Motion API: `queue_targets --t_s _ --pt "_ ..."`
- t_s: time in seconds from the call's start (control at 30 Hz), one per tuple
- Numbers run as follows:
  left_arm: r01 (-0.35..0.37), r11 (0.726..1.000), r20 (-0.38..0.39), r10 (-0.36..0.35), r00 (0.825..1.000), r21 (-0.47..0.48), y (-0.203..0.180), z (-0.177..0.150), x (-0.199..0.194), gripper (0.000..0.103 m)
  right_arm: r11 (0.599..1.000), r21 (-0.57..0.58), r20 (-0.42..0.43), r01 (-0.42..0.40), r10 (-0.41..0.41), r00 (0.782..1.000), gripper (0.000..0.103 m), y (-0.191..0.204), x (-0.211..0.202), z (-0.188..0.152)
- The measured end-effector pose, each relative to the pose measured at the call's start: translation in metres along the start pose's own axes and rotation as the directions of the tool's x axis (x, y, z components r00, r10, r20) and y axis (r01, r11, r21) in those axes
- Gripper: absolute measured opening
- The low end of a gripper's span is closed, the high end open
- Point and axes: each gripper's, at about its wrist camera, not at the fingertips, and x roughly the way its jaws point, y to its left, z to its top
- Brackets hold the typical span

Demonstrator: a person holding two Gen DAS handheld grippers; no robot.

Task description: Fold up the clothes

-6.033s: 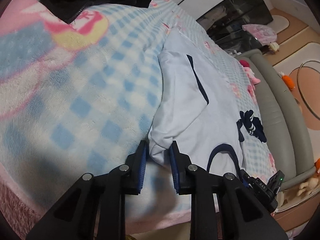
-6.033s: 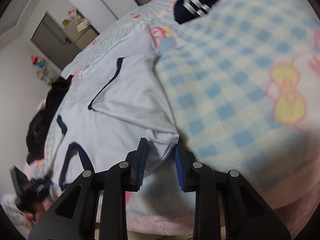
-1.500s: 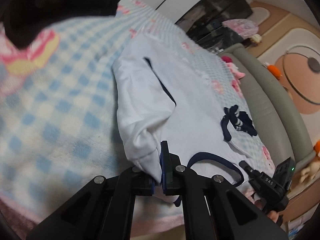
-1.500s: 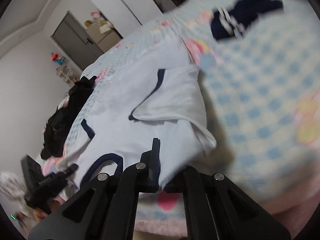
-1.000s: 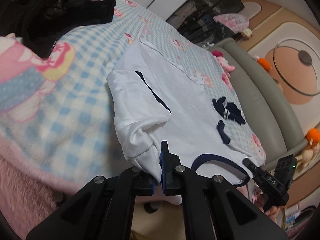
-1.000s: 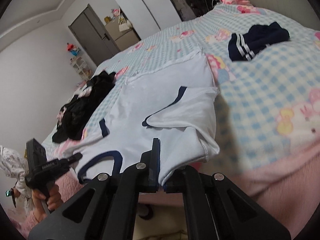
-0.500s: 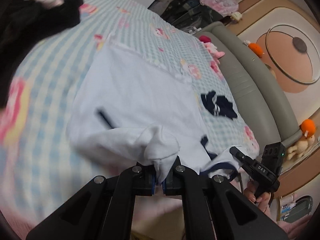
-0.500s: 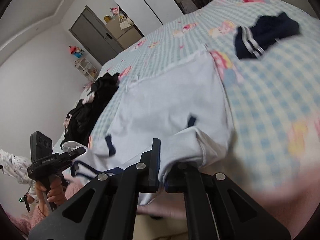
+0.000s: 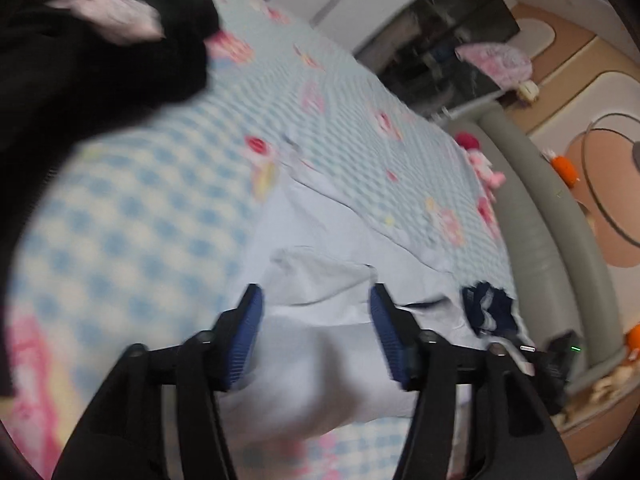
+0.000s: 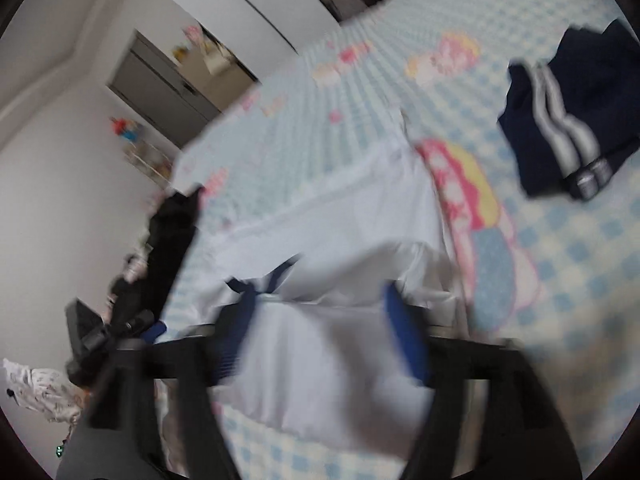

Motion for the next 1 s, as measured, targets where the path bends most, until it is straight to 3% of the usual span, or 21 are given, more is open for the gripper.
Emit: queue_targets --t_s 0.1,0.23,0.37,0.43,0.47,0.53,0.57,0.6,0.63,0.7,0.83,1.0 --pt "0.03 0.997 -0.07 -0.034 0.997 -0.065 0.027 -0.026 0.005 0.065 0.998 -0.018 0.032 0.057 -0.056 0.998 0.087 -0.011 -0.022 -0.02" --pt "0.052 0.986 -0.103 -0.068 0.992 -0.157 0.045 -0.047 0.022 0.065 0.99 -0.012 -0.08 0.141 -0.142 0.987 0.088 -0.033 -0.007 -0.05" --pt "0.117 0.981 -0.102 -0.134 0.986 -0.157 0.032 -0.044 0.027 0.06 0.993 0.037 -0.102 0.113 -0.109 0.989 0.089 -0.043 0.01 -0.057" --pt "0.154 0.977 -0.115 -0.172 0.978 -0.148 0.024 -0.043 0.028 0.059 0.997 0.056 -0.093 0.058 -0.053 0.994 0.083 -0.041 0.014 -0.051" --pt "0.141 0.982 -0.127 -0.157 0.98 -0.126 0.02 -0.044 0.03 0.06 0.998 0.066 -0.093 0.012 -0.006 0.996 0.073 -0.038 0.016 -0.048" --pt "0.112 0.989 -0.151 -0.126 0.981 -0.097 0.018 -0.048 0.036 0.06 0.997 0.076 -0.116 -0.022 0.03 0.993 0.068 -0.033 0.024 -0.046" --pt "0.1 0.99 -0.164 -0.115 0.98 -0.094 0.019 -0.051 0.04 0.055 0.997 0.073 -0.134 -0.014 0.024 0.991 0.06 -0.032 0.03 -0.047" --pt "0.087 0.992 -0.172 -0.103 0.98 -0.096 0.02 -0.053 0.043 0.045 0.998 0.067 -0.157 0.008 0.003 0.988 0.04 -0.033 0.036 -0.049" --pt "0.073 0.992 -0.179 -0.09 0.98 -0.099 0.02 -0.055 0.046 0.03 0.998 0.059 -0.182 0.032 -0.02 0.983 0.035 -0.033 0.043 -0.052" --pt "0.079 0.994 -0.162 -0.091 0.983 -0.079 0.012 -0.055 0.038 0.022 0.998 0.058 -0.191 0.037 -0.025 0.981 0.024 -0.03 0.039 -0.055" --pt "0.127 0.992 -0.138 -0.124 0.983 0.014 -0.013 -0.052 0.001 0.019 0.999 0.04 -0.156 -0.02 0.026 0.987 0.02 -0.011 0.002 -0.055" --pt "0.13 0.991 -0.171 -0.121 0.978 0.04 -0.02 -0.075 -0.048 0.018 0.991 0.027 -0.193 -0.131 0.133 0.972 0.019 0.003 -0.05 -0.069"
